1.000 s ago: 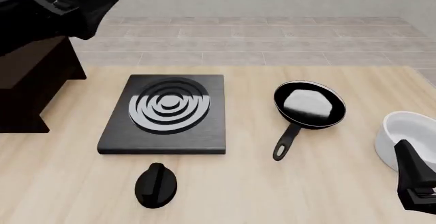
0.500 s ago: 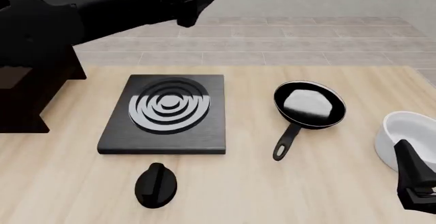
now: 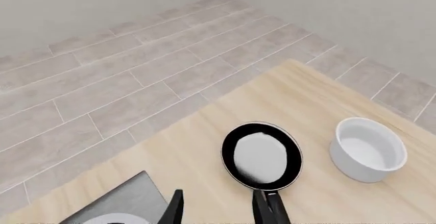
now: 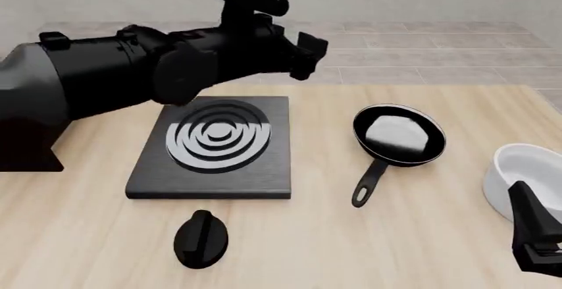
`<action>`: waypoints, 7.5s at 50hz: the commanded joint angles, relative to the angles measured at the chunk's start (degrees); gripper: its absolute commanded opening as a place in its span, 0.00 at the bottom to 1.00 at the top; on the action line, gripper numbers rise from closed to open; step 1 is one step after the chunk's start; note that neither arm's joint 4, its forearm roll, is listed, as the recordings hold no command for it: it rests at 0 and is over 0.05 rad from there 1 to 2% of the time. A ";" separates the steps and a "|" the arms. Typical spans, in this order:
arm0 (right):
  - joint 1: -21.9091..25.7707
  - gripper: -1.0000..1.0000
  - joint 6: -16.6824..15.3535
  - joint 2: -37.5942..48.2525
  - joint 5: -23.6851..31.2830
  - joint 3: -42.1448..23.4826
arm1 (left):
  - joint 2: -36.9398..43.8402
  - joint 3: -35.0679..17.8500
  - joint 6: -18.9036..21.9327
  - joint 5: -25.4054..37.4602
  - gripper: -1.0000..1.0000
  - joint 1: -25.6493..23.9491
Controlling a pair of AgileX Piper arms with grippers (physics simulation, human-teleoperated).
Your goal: Put the frying pan on top of the cabinet.
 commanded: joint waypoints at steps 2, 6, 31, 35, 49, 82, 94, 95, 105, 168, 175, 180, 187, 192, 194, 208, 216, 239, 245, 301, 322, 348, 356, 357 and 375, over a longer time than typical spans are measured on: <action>-0.02 1.00 0.14 -0.18 0.03 0.07 | 6.87 -2.26 -0.24 -1.57 1.00 -0.29; -0.04 1.00 0.30 -0.27 0.10 0.08 | 7.93 -3.02 0.20 -1.74 1.00 -0.89; -0.39 1.00 0.82 -0.62 0.38 0.09 | 15.00 -5.23 -0.09 -3.06 1.00 -3.65; -0.75 1.00 0.97 -0.65 0.40 0.08 | 15.68 -4.80 0.30 -3.67 1.00 -4.44; -0.36 1.00 0.83 -0.65 0.41 0.10 | 17.83 -5.35 0.11 -3.88 1.00 -5.22; -0.09 1.00 0.62 -0.55 0.37 0.10 | 22.51 -10.20 -1.98 -1.09 1.00 -10.05; -0.36 1.00 0.75 -0.23 0.12 0.10 | 24.73 -11.16 -1.49 -0.88 1.00 -11.56; -0.35 1.00 0.76 -0.21 0.10 0.10 | 24.81 -11.20 -1.48 -0.84 1.00 -11.59; -0.60 1.00 1.04 -0.28 0.10 0.10 | 25.92 -10.90 -0.83 -1.20 1.00 -12.23; -0.82 1.00 2.01 1.01 -1.12 0.08 | 32.35 -12.63 -0.97 -2.17 1.00 -12.45; -0.88 1.00 2.07 0.63 -0.74 0.08 | 32.64 -12.92 -1.21 -2.04 1.00 -12.67; -0.89 1.00 2.13 0.37 -0.50 0.09 | 33.11 -13.00 -1.42 -2.24 1.00 -12.92; -0.98 1.00 2.38 0.13 -0.19 0.10 | 33.93 -13.63 -1.69 -1.92 1.00 -13.05; -1.02 1.00 2.47 0.25 -0.31 0.09 | 34.56 -13.90 -1.73 -2.07 1.00 -12.94; -1.01 1.00 2.51 0.43 -0.48 0.09 | 34.62 -13.77 -1.86 -2.11 1.00 -12.97; -0.93 1.00 2.65 1.09 -1.09 0.08 | 36.35 -14.10 -1.90 -2.51 1.00 -12.81; -0.95 1.00 2.77 1.43 -1.38 0.08 | 36.81 -14.26 -2.08 -2.53 1.00 -12.62; -0.91 1.00 2.90 2.06 -1.97 0.09 | 37.89 -14.45 -2.29 -2.73 1.00 -13.29; -0.96 1.00 2.84 2.37 -2.26 0.09 | 38.05 -14.54 -2.43 -2.65 1.00 -13.25; -0.82 1.00 2.68 3.03 -2.76 0.09 | 39.43 -13.79 -3.44 -3.95 1.00 -13.52; -0.72 1.00 2.38 3.32 -2.89 0.09 | 37.79 -12.40 -3.15 -4.50 0.00 -14.08; -0.57 1.00 2.15 3.49 -3.15 0.09 | 32.67 -8.22 -0.86 -6.84 0.00 -11.62; -0.49 1.00 2.12 4.02 -3.62 0.09 | 31.58 -7.59 0.07 -7.14 0.00 -10.35; -0.49 1.00 2.10 4.01 -3.61 0.09 | 31.32 -7.38 0.33 -7.21 0.00 -10.15; -0.55 1.00 2.31 3.03 -2.82 0.09 | 26.11 -6.06 2.66 -6.15 0.00 -5.83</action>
